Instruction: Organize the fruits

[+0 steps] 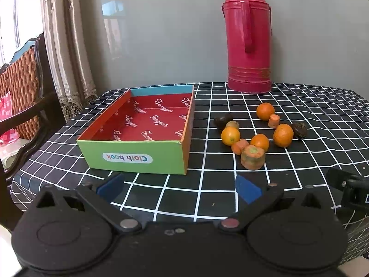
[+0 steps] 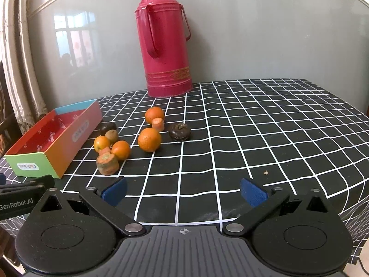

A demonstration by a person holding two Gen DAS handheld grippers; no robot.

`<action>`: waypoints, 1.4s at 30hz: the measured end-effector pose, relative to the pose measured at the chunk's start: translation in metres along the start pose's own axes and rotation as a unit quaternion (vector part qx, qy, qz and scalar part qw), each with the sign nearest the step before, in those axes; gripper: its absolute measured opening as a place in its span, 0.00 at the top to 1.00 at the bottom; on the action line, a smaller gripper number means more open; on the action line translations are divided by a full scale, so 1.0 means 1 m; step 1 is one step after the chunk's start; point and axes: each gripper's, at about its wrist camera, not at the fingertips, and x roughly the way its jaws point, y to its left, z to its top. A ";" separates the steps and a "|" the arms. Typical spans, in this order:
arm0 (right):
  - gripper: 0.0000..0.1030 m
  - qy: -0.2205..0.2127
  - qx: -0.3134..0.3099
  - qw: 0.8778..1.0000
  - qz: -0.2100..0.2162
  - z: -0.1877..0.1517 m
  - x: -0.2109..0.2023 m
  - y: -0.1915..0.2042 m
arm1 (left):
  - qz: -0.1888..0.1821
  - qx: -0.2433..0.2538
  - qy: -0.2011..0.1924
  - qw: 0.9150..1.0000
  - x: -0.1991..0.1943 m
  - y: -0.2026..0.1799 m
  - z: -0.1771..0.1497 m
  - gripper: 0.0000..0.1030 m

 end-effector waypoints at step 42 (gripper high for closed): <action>0.00 0.003 0.013 1.000 0.007 0.002 0.000 -0.003 | 0.003 0.010 -0.003 1.000 -0.001 -0.002 0.001 0.06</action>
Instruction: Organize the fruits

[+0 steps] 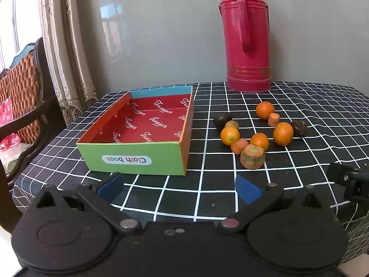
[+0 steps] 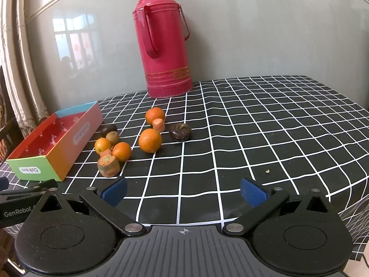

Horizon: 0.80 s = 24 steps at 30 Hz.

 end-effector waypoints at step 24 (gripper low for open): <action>0.00 -0.031 0.058 0.998 -0.023 0.015 -0.010 -0.026 | -0.009 0.044 -0.027 0.999 0.007 -0.026 0.009 0.06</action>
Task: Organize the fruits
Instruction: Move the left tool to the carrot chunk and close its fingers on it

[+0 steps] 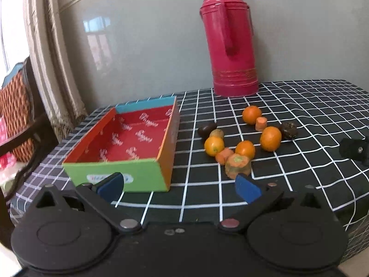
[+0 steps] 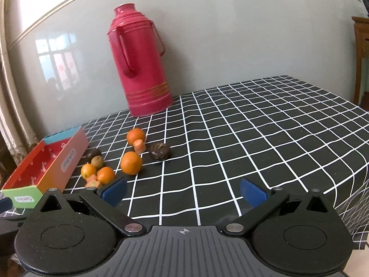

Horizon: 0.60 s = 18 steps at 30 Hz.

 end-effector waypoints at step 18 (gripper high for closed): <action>0.00 -0.003 0.036 0.999 0.003 0.007 -0.001 -0.018 | 0.021 0.047 -0.006 0.999 0.049 -0.040 0.007 0.15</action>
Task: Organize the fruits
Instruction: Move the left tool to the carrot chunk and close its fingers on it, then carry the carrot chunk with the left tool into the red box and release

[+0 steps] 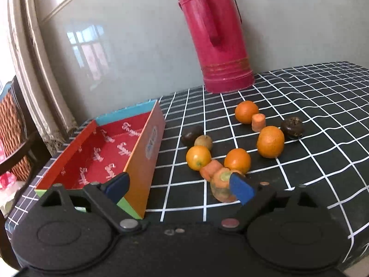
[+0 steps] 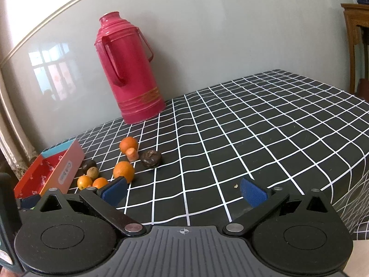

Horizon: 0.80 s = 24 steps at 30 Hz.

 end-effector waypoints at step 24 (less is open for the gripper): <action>0.00 0.026 -0.015 1.000 -0.004 -0.003 0.020 0.008 | -0.106 -0.040 0.026 0.993 0.014 -0.011 -0.003 0.74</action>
